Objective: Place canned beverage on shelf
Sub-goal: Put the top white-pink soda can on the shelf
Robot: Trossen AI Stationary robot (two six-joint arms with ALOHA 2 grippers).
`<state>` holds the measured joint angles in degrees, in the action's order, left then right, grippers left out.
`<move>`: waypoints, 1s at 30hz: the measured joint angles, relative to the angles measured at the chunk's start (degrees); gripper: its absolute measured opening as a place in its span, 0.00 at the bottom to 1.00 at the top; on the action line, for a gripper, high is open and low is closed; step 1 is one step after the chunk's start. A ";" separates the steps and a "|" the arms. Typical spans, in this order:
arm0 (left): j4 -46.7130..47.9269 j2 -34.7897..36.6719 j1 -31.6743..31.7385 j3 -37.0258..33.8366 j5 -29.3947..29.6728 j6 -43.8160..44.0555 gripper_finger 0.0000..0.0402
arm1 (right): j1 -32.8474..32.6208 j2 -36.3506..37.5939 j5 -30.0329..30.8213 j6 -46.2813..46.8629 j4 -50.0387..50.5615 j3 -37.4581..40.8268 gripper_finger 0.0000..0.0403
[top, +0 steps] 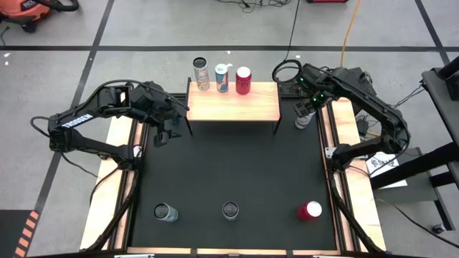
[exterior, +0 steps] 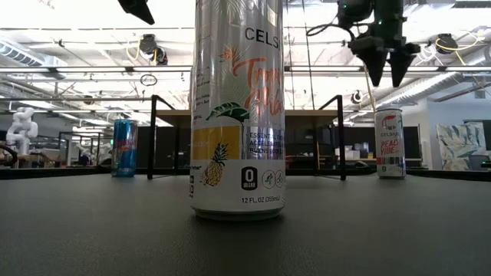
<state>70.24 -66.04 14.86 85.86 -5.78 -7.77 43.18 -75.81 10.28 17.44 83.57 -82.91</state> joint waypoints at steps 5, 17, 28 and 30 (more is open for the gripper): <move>0.00 0.00 0.01 0.00 0.00 0.00 0.87 | 0.98 -0.09 -1.30 -0.30 -3.24 3.05 0.89; 0.00 0.02 -0.01 0.00 0.00 0.00 0.87 | 2.95 -0.26 -1.16 0.51 -8.09 8.65 0.89; -0.02 0.00 -0.01 0.00 0.00 -0.02 0.87 | 3.44 -0.24 3.02 0.26 -11.23 13.49 0.89; -0.08 0.00 -0.01 0.00 0.00 -0.02 0.87 | 3.77 -0.24 3.05 0.24 -11.76 14.18 0.89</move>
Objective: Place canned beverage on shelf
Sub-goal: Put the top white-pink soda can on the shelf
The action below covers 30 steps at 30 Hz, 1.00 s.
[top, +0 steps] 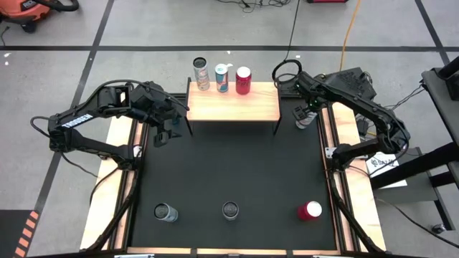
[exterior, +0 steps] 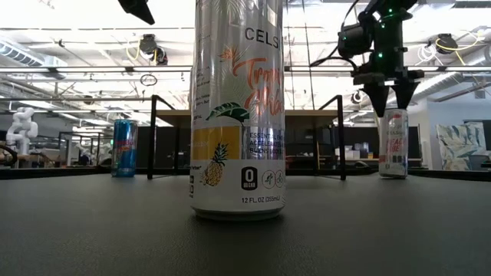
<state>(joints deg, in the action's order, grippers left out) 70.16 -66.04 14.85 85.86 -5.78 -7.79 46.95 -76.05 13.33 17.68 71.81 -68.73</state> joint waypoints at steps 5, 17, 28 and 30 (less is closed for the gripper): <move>-0.14 0.00 0.00 0.00 0.00 0.00 0.87 | 0.31 0.02 0.16 -0.38 -0.26 0.35 0.89; -0.18 0.00 0.02 0.00 0.00 -0.07 0.87 | 0.29 0.60 -4.45 -1.95 -0.19 -2.71 0.89; -0.20 0.00 0.00 0.00 0.00 -0.01 0.87 | 0.66 0.94 -4.02 -0.55 1.84 -5.46 0.89; -0.20 0.00 0.01 0.00 0.00 -0.01 0.87 | 0.70 0.92 -2.69 -0.37 1.69 -5.48 0.89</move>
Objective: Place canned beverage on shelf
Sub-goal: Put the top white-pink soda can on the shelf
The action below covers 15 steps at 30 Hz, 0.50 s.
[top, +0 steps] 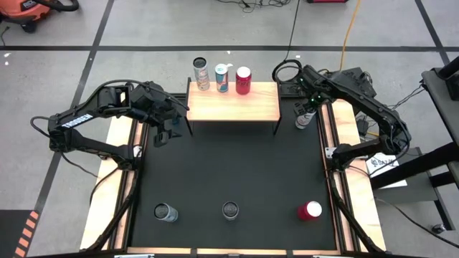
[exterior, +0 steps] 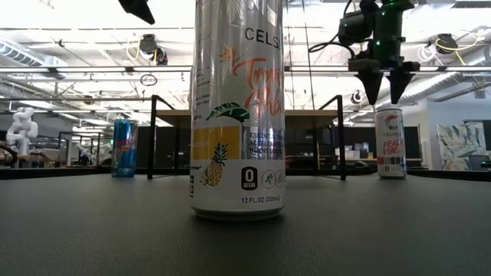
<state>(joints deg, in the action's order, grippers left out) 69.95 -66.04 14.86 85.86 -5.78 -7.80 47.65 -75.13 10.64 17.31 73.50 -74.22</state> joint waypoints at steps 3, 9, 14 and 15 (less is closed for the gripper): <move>0.02 0.00 0.01 0.00 0.00 -0.01 0.87 | 0.41 0.02 -0.32 0.03 -0.27 0.46 0.89; 0.00 0.00 0.00 0.00 0.00 -0.03 0.87 | 1.50 0.00 -0.25 -0.05 -1.89 4.79 0.89; 0.00 0.00 0.00 0.00 0.00 -0.03 0.87 | 1.94 0.00 -2.25 -0.23 -5.89 6.57 0.89; 0.00 0.00 0.02 0.00 0.00 -0.03 0.87 | 1.94 0.00 -2.54 -0.34 -6.23 6.77 0.89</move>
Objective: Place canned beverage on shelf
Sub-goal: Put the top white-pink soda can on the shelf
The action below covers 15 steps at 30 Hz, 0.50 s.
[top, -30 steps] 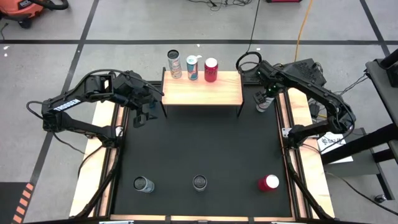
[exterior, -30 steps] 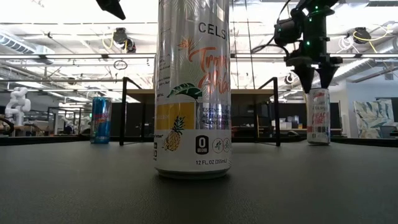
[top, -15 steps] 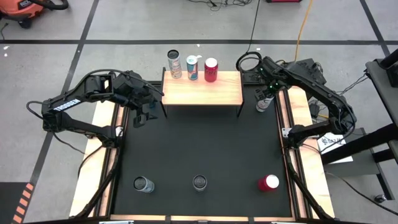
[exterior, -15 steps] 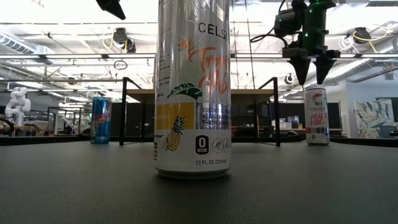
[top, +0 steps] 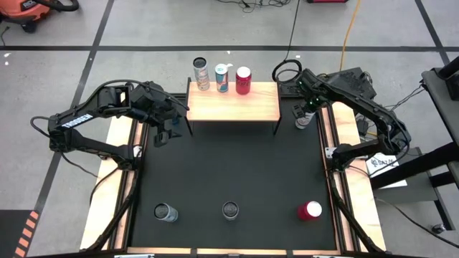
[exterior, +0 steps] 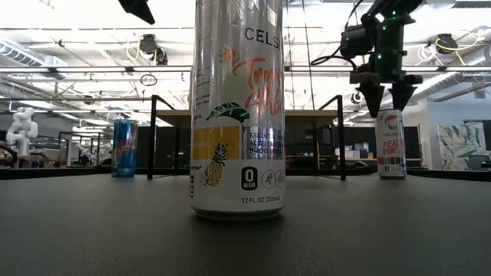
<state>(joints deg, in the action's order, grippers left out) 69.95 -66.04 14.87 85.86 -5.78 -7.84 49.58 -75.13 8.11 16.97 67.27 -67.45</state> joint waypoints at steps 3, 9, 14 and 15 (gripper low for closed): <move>0.00 0.00 -0.01 0.00 0.00 0.00 0.87 | 0.00 0.00 -0.20 -0.06 0.16 0.53 0.89; 0.00 0.00 0.00 0.00 0.00 0.00 0.87 | 0.00 0.00 -0.25 0.10 0.00 1.74 0.89; 0.00 0.00 0.00 0.00 0.00 -0.02 0.87 | 0.00 -0.02 0.85 0.34 -1.71 3.66 0.89; 0.00 0.00 -0.02 0.00 0.00 -0.02 0.87 | 0.00 -0.02 1.72 0.36 -2.21 3.75 0.88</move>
<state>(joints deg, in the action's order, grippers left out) 69.95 -66.04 14.86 85.86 -5.78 -7.86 49.58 -75.16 9.82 17.32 65.06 -63.69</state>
